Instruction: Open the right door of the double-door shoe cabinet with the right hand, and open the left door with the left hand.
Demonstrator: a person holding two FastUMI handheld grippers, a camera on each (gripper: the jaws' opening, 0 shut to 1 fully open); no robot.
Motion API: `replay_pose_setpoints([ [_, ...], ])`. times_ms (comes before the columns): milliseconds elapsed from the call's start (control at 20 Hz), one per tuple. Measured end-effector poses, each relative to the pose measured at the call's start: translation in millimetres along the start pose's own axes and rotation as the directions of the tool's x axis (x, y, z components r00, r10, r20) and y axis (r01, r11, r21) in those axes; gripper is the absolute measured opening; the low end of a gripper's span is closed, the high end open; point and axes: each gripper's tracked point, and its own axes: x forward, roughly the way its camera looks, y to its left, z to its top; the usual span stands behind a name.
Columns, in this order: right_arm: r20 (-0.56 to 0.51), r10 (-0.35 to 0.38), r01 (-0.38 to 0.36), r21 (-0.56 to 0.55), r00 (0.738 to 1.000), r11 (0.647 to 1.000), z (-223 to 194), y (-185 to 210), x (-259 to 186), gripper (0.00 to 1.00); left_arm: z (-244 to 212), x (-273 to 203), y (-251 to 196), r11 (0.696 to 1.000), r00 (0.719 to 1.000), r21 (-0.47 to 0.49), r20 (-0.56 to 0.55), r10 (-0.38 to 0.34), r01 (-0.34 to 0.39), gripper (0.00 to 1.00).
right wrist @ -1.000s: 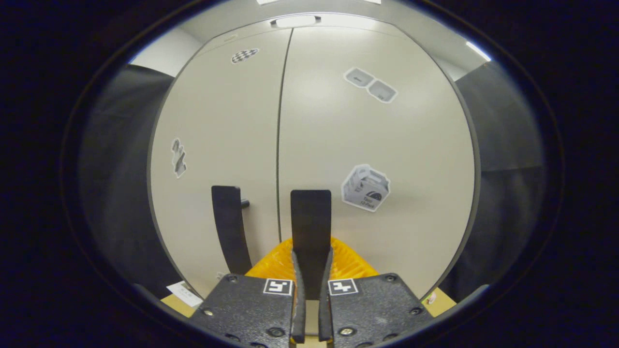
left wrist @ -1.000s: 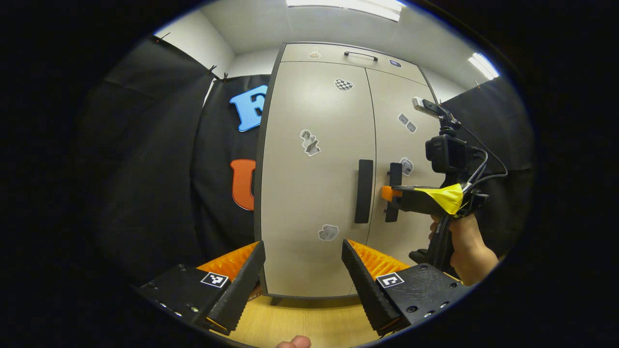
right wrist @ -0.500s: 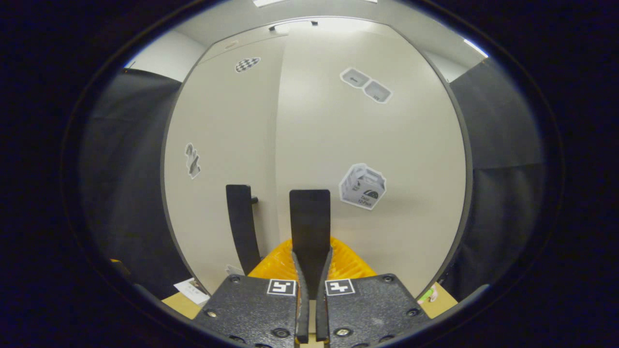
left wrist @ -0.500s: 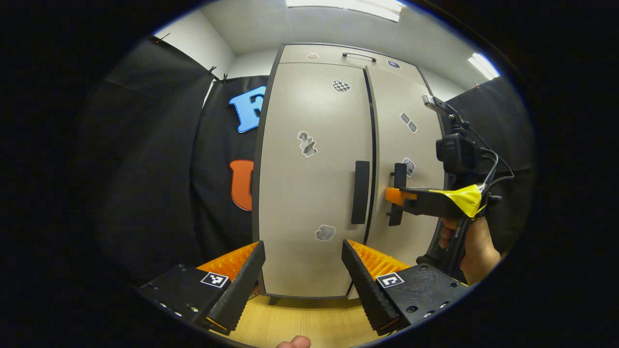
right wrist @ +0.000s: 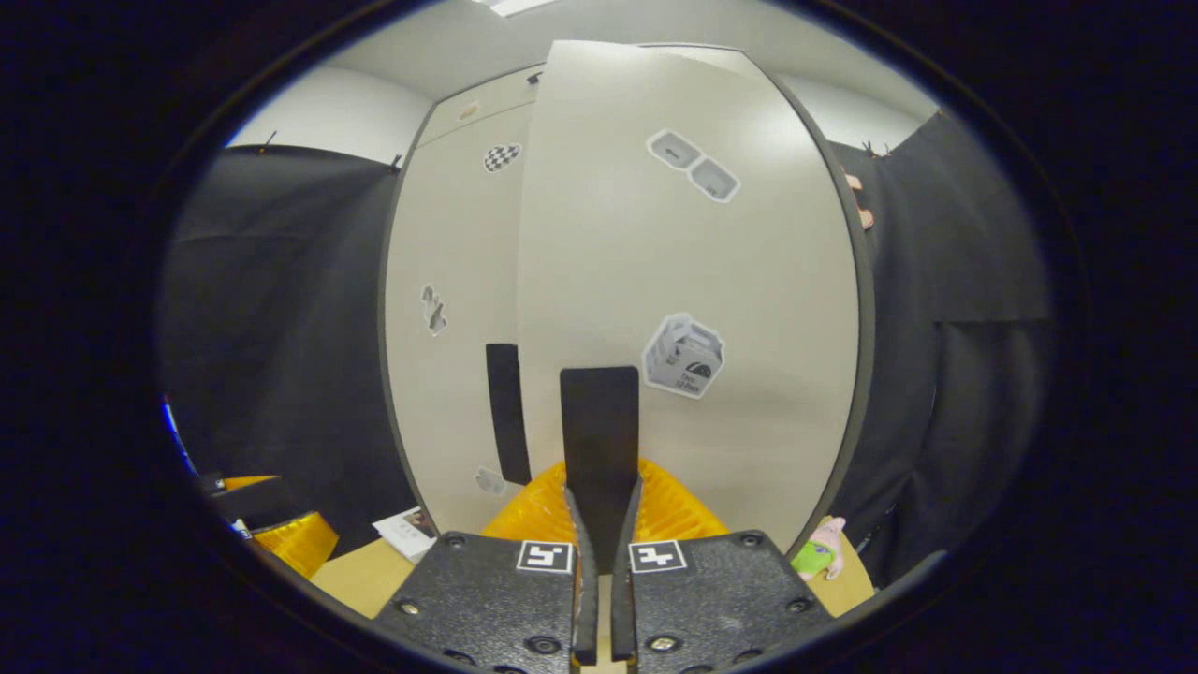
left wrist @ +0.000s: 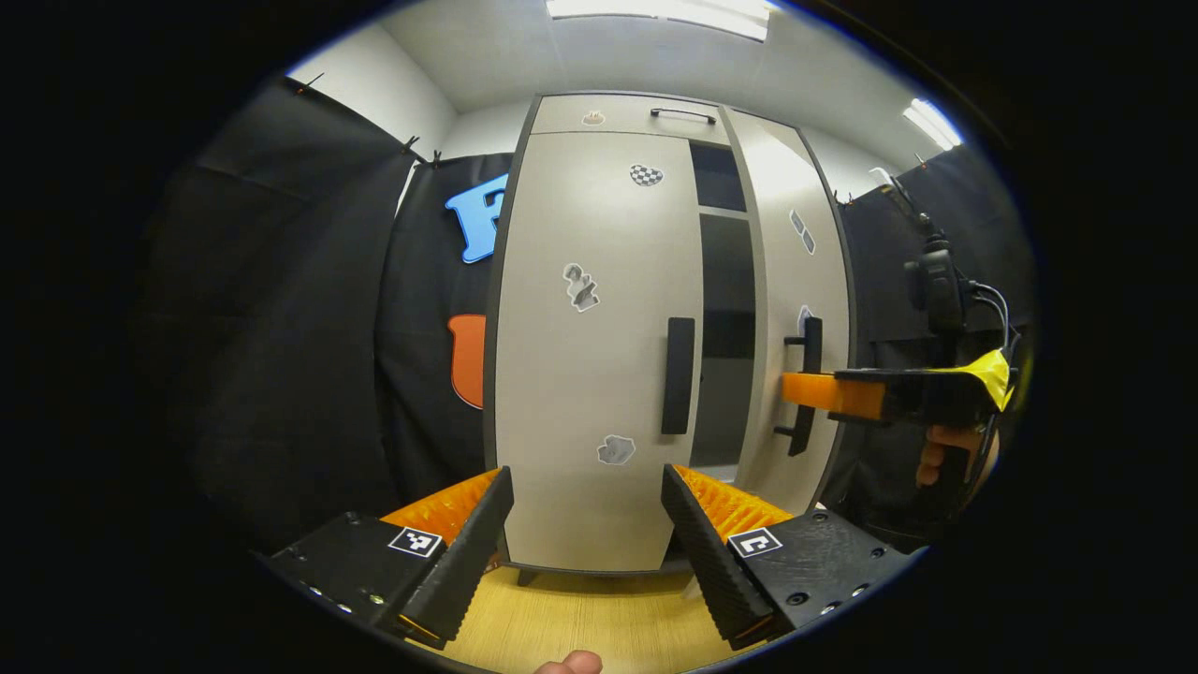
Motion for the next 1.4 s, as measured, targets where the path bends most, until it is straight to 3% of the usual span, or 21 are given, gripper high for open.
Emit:
replay_pose_setpoints([
  [300,0.007,0.029,-0.029,-0.001,1.000,1.000,-3.0,-22.6,-43.6,0.09,6.1,-9.1,-15.9,1.000,1.000,0.004,0.018,0.009,-0.009,0.95],
  [700,0.018,0.007,-0.007,-0.010,1.000,1.000,-5.0,-64.9,-91.4,0.08,5.5,-9.0,-39.2,1.000,1.000,0.006,0.021,-0.004,0.004,0.95],
  [1400,0.030,-0.206,0.206,-0.017,0.978,0.978,-4.3,-149.0,-133.0,0.04,0.4,-7.6,-63.4,0.999,0.999,0.000,0.017,-0.051,0.051,0.95],
])
